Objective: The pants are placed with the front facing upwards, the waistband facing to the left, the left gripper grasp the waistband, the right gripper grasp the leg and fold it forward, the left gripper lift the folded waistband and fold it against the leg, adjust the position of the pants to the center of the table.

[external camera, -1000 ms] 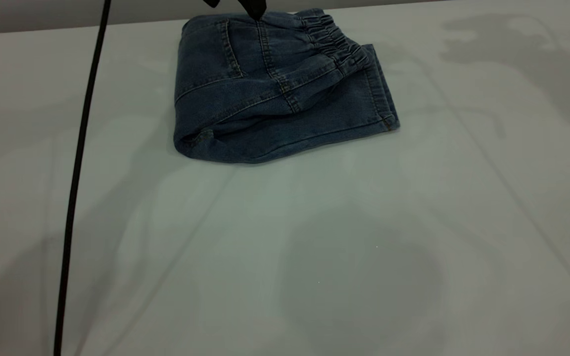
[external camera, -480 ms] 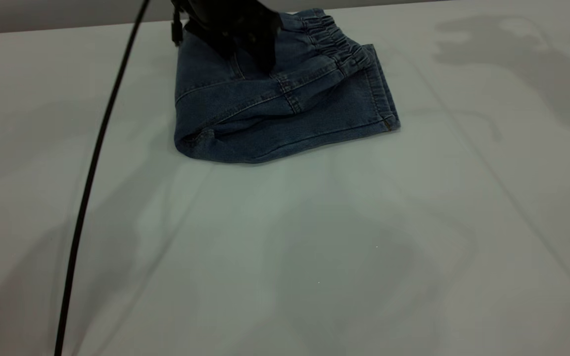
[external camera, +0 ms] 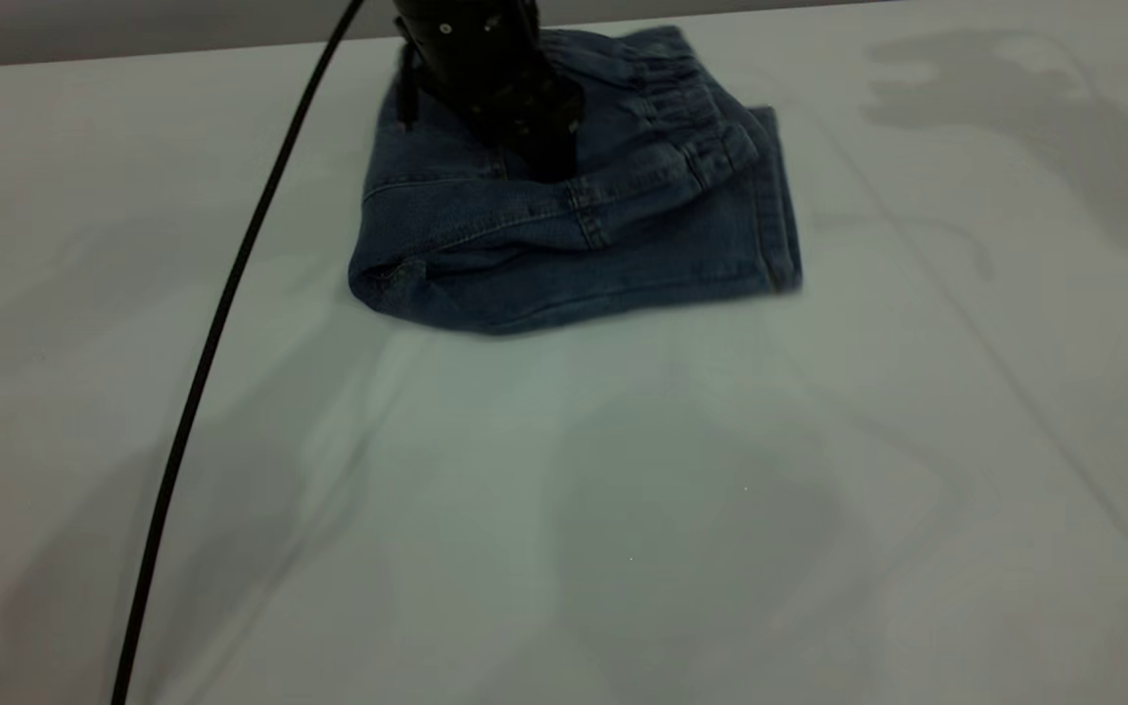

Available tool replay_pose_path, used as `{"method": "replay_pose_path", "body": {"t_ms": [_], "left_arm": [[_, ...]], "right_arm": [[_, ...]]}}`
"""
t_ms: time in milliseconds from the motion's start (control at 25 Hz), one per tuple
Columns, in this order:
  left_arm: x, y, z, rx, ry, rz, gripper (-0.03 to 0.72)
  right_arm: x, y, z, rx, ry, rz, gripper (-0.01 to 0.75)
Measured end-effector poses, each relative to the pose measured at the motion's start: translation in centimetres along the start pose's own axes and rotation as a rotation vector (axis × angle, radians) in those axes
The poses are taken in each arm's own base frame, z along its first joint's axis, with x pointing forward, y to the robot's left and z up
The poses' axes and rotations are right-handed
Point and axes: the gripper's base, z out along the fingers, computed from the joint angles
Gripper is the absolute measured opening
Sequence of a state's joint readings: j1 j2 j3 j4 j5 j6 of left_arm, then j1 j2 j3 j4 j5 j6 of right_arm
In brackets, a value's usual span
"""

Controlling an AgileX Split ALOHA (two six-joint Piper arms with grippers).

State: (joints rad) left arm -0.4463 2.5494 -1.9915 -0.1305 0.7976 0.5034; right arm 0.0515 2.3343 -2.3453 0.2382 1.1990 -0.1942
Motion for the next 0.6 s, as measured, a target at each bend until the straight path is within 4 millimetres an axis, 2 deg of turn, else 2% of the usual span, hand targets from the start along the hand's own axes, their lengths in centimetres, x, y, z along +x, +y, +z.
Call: {"method": "replay_pose_path", "body": {"t_ms": [200,600], "left_arm": [[0.0,-1.4,0.1,0.037,0.05,0.041,0.58],[0.5,-1.9,-0.1,0.056,0.132,-0.276,0.58]], "right_arm": [[0.0,0.0,0.0,0.003,-0.003,-0.001,0.51],[-0.2,-0.1,0.0,0.006,-0.019,-0.001,0.51]]}}
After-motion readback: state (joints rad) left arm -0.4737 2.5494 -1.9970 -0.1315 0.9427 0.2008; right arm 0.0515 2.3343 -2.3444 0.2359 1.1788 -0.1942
